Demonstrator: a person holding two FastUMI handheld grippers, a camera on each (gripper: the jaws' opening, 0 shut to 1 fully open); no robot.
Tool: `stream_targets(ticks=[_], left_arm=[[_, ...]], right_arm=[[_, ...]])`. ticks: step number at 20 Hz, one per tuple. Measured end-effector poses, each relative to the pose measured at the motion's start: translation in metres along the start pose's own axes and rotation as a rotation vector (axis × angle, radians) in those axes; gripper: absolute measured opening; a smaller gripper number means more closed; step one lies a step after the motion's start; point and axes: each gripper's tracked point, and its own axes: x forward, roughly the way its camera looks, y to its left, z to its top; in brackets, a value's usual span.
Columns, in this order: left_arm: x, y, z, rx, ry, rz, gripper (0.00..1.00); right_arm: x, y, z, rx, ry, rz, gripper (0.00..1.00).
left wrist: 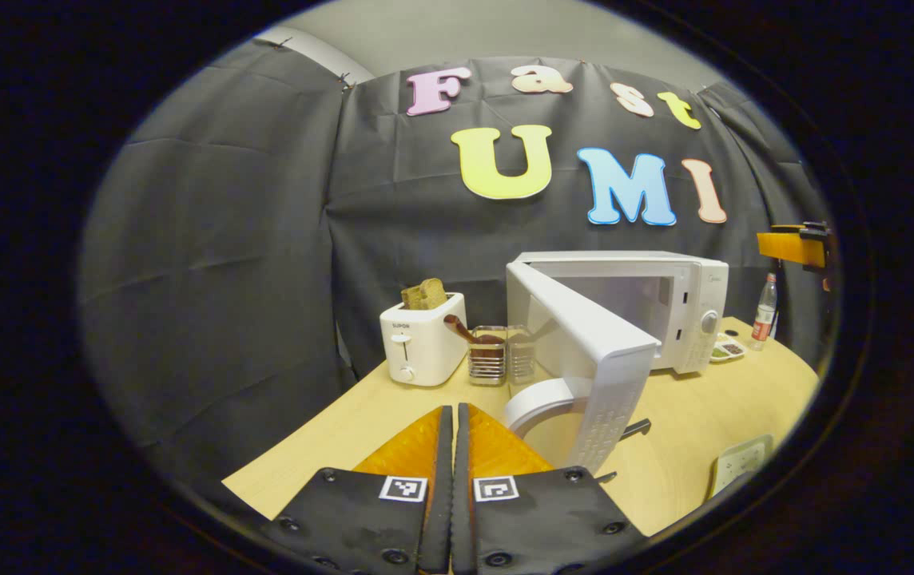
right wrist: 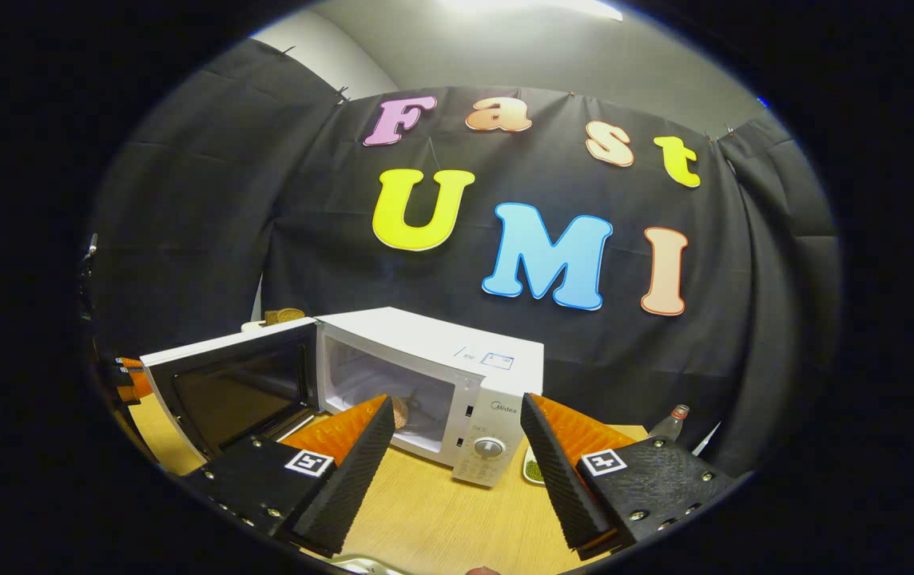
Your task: Open the microwave oven with the left hand, put the food in, and close the microwave oven.
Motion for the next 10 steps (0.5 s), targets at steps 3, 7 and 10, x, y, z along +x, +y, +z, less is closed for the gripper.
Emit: stream_targets(ticks=[3,7,10], left_arm=[[0.000,-0.020,0.003,-0.006,-0.002,-0.052,0.07],[0.003,-0.058,0.010,0.015,-0.006,-0.142,0.01],[0.005,-0.088,0.015,0.030,-0.007,-0.209,0.07]], right_arm=[[-0.005,-0.005,0.006,-0.001,-0.018,-0.015,0.97],[-0.016,-0.017,0.011,-0.011,-0.037,-0.045,0.97],[-0.026,-0.027,0.009,-0.006,-0.038,-0.076,0.97]])
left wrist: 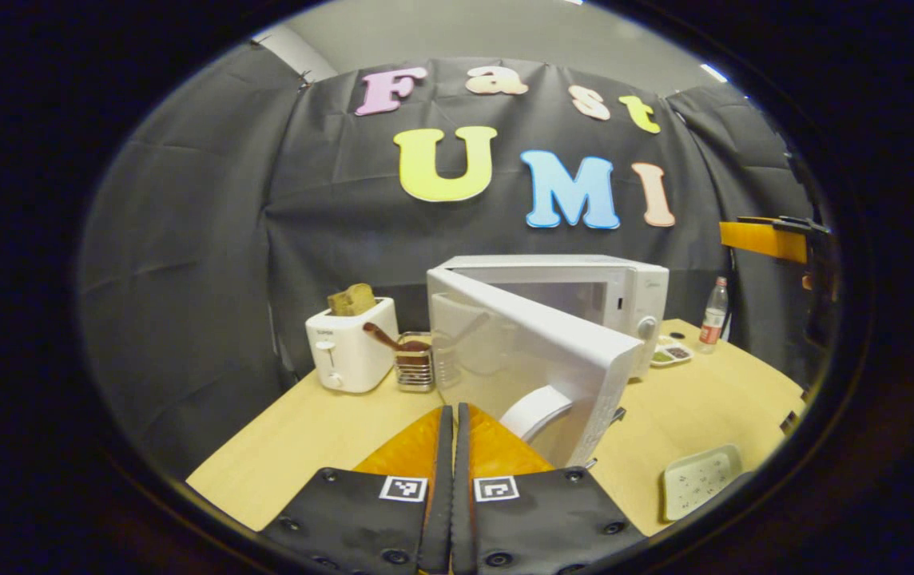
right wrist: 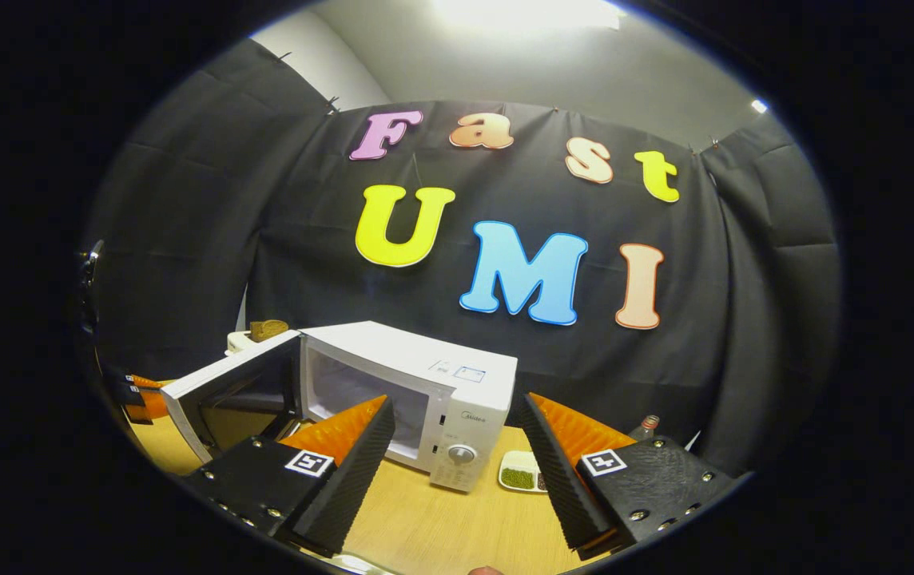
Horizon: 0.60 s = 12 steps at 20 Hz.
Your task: Open the microwave oven with the left hand, put the food in, and close the microwave oven.
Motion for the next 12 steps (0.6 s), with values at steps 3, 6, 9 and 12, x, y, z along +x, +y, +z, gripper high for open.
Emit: stream_targets(ticks=[3,6,9,12], left_arm=[[0.012,-0.029,0.003,0.001,0.008,-0.071,0.07],[0.025,-0.060,0.017,0.016,-0.009,-0.136,0.07],[0.035,-0.085,0.026,0.029,-0.016,-0.203,0.07],[0.048,-0.106,0.035,0.035,-0.021,-0.263,0.07]], right_arm=[[-0.008,-0.014,-0.002,0.006,0.007,-0.035,0.97],[-0.014,-0.032,-0.001,0.012,0.007,-0.085,0.97],[-0.023,-0.046,-0.006,0.023,0.015,-0.137,0.97],[-0.031,-0.057,-0.010,0.018,0.026,-0.181,0.97]])
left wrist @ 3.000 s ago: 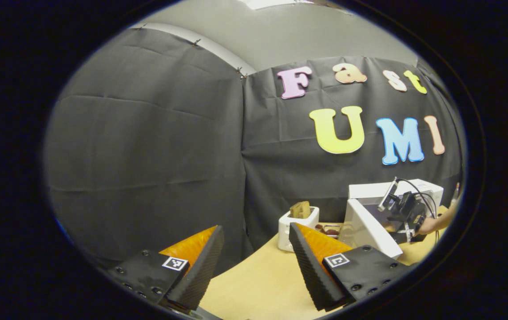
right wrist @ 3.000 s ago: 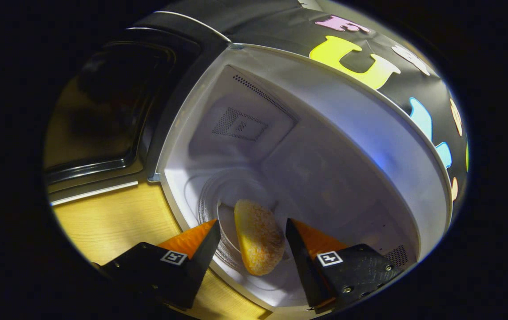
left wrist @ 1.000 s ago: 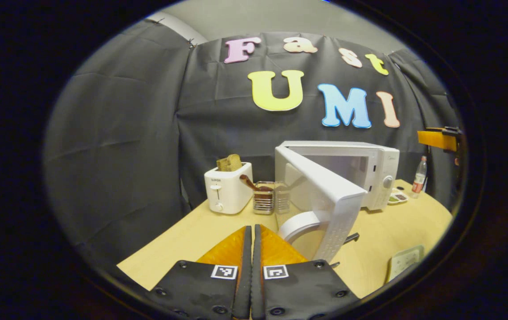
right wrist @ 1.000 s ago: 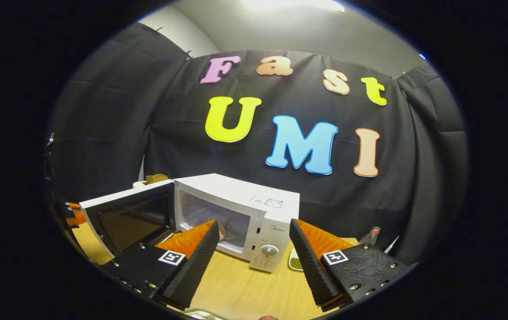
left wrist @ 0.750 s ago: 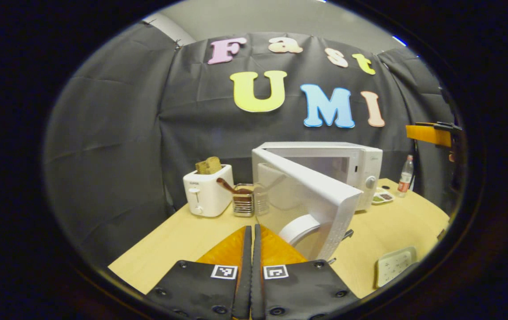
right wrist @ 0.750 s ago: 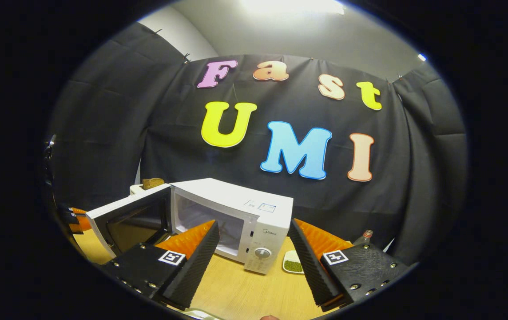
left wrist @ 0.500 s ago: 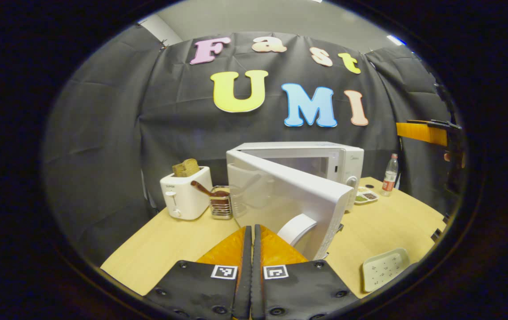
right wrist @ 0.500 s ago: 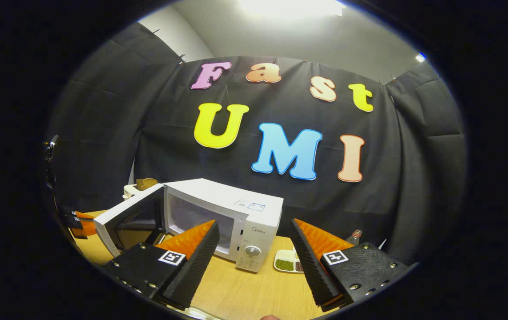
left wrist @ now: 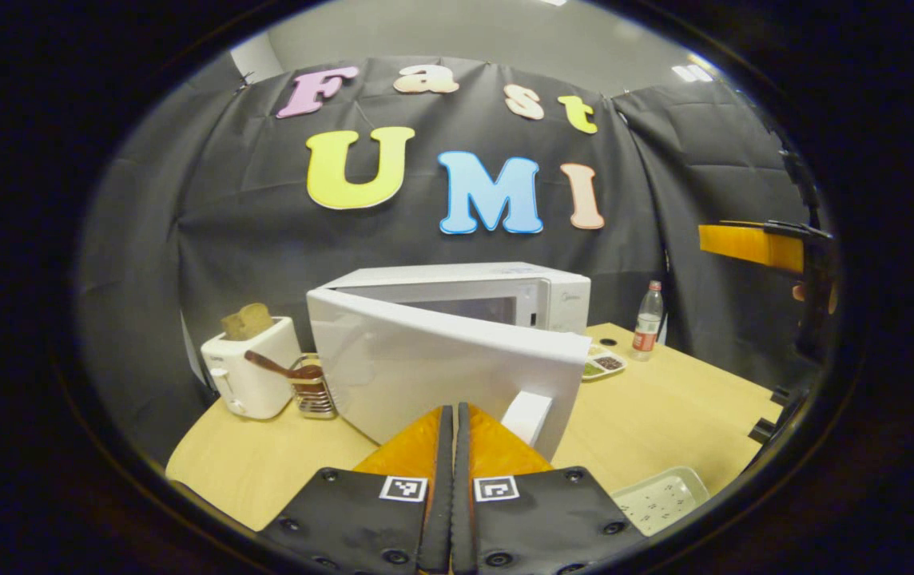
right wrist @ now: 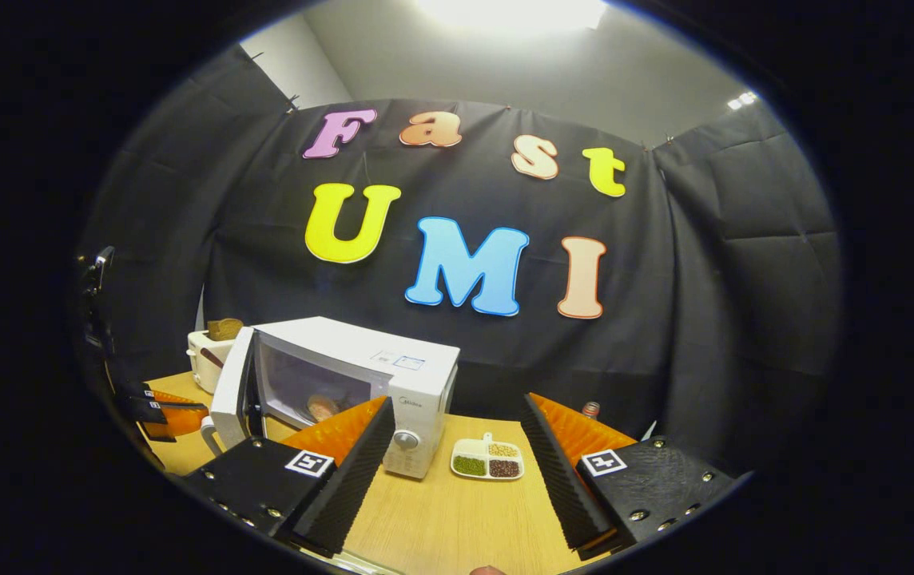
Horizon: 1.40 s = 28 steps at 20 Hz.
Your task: Open the microwave oven with the left hand, put the food in, and close the microwave oven.
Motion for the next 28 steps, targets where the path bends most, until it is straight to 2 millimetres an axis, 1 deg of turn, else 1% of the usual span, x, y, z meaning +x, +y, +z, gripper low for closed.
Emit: stream_targets(ticks=[1,2,5,7,8,10,11,14,16,19,20,25,28], left_arm=[[0.007,-0.004,0.003,0.003,-0.001,-0.018,0.01],[0.014,-0.009,0.007,0.008,-0.002,-0.035,0.08],[0.038,-0.017,0.017,0.021,-0.012,-0.071,0.07],[0.053,-0.021,0.018,0.021,-0.012,-0.088,0.08],[0.060,-0.026,0.018,0.017,-0.007,-0.102,0.01],[0.073,-0.033,0.022,0.021,-0.008,-0.123,0.01],[0.080,-0.035,0.024,0.026,-0.009,-0.130,0.07],[0.104,-0.042,0.029,0.036,-0.011,-0.148,0.07],[0.119,-0.042,0.034,0.045,-0.019,-0.145,0.07],[0.144,-0.038,0.036,0.051,-0.021,-0.124,0.13],[0.151,-0.037,0.037,0.050,-0.018,-0.119,0.12],[0.178,-0.026,0.035,0.040,-0.001,-0.073,0.12],[0.191,-0.023,0.036,0.029,0.011,-0.056,0.12]], right_arm=[[-0.002,-0.004,-0.001,0.000,0.004,-0.015,0.97],[-0.005,-0.009,-0.002,0.003,0.006,-0.031,0.97],[-0.013,-0.023,-0.004,0.007,0.010,-0.086,0.97],[-0.018,-0.029,-0.007,0.013,0.018,-0.117,0.97],[-0.021,-0.032,-0.008,0.014,0.019,-0.133,0.97],[-0.024,-0.037,-0.009,0.009,0.024,-0.155,0.97],[-0.025,-0.039,-0.011,0.008,0.029,-0.163,0.97],[-0.028,-0.044,-0.013,0.008,0.040,-0.185,0.96],[-0.030,-0.046,-0.014,0.008,0.039,-0.199,0.97],[-0.034,-0.049,-0.017,0.001,0.050,-0.215,0.96],[-0.035,-0.050,-0.019,0.001,0.055,-0.218,0.96],[-0.039,-0.057,-0.021,0.012,0.063,-0.245,0.96],[-0.041,-0.061,-0.021,0.006,0.065,-0.254,0.97]])
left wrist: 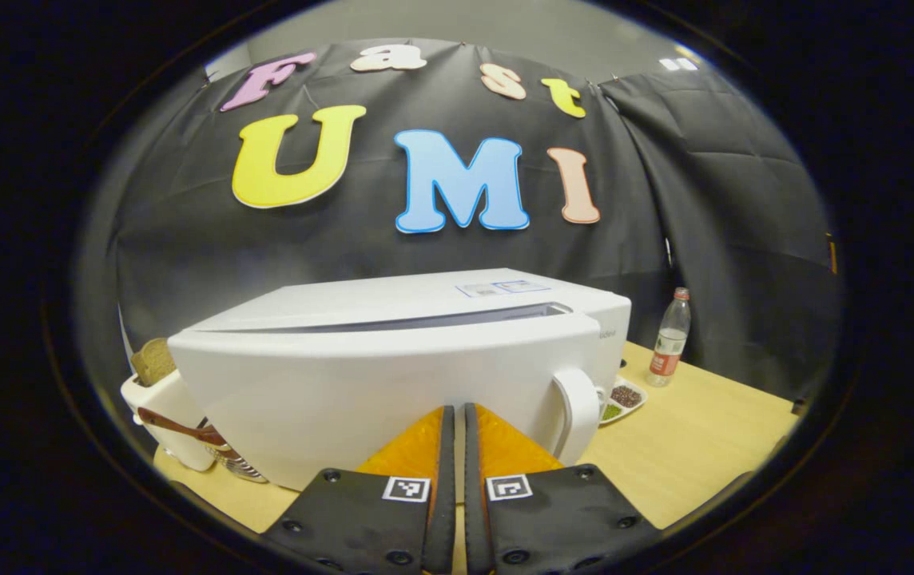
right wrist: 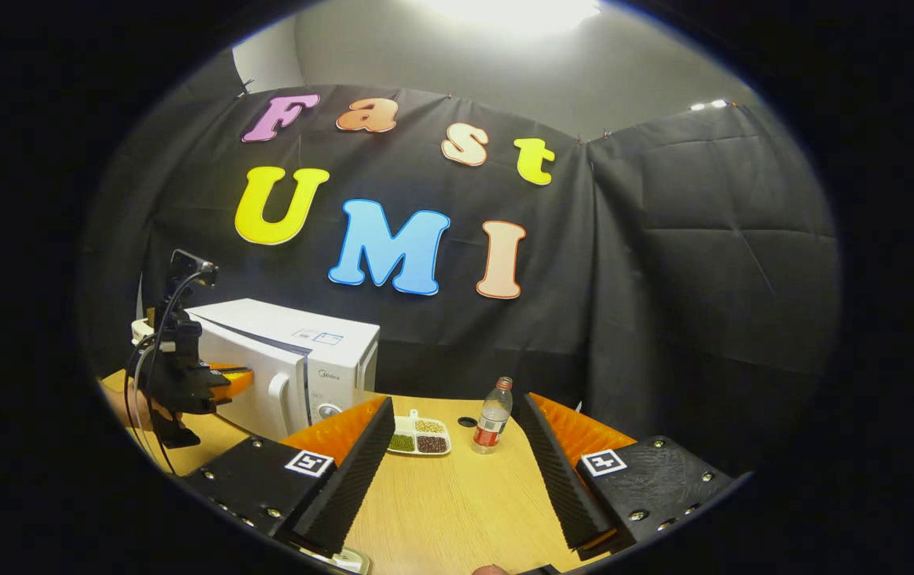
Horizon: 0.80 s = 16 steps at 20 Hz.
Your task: Open the microwave oven with the left hand, put the food in, and close the microwave oven.
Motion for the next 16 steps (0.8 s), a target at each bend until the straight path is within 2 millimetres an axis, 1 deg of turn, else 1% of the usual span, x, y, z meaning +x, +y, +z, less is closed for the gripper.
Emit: stream_targets(ticks=[2,3,4,6,7,8,9,10,11,12,13,14,15,16], left_arm=[[0.006,0.005,0.002,-0.001,-0.001,0.031,0.12],[0.011,0.010,-0.001,0.005,0.009,0.053,0.10],[0.011,0.010,-0.002,0.003,0.012,0.068,0.07],[0.010,0.010,0.002,-0.004,0.002,0.080,0.08],[0.011,0.011,0.001,-0.007,0.005,0.086,0.07],[0.011,0.011,0.002,-0.007,0.008,0.097,0.13],[0.014,0.010,0.002,0.009,0.010,0.107,0.07],[0.018,0.011,0.006,0.035,0.011,0.120,0.07],[0.022,0.010,-0.002,0.035,0.062,0.142,0.12],[0.020,0.008,0.003,0.024,0.052,0.147,0.08],[0.020,0.008,0.011,0.034,0.039,0.159,0.05],[0.015,0.005,0.018,0.053,0.042,0.166,0.08],[0.007,0.000,0.026,0.064,0.022,0.161,0.07],[-0.004,-0.007,0.040,0.063,-0.010,0.153,0.08]], right_arm=[[-0.001,-0.002,-0.001,0.009,0.002,-0.007,0.97],[-0.002,-0.003,-0.001,0.017,0.003,-0.010,0.97],[-0.003,-0.002,-0.002,0.022,0.001,-0.010,0.97],[-0.006,-0.001,-0.004,0.021,0.001,-0.006,0.97],[-0.007,0.001,-0.005,0.021,0.003,0.007,0.97],[-0.009,0.003,-0.007,0.019,0.003,0.020,0.97],[-0.010,0.002,-0.008,0.021,-0.001,0.029,0.97],[-0.010,0.002,-0.008,0.027,-0.004,0.040,0.97],[-0.010,0.003,-0.009,0.035,-0.002,0.048,0.97],[-0.011,0.003,-0.009,0.045,-0.002,0.060,0.97],[-0.013,0.003,-0.007,0.054,-0.009,0.067,0.97],[-0.014,0.003,-0.005,0.060,-0.017,0.074,0.96],[-0.015,0.004,-0.003,0.066,-0.025,0.089,0.97],[-0.017,0.005,0.000,0.068,-0.036,0.101,0.97]])
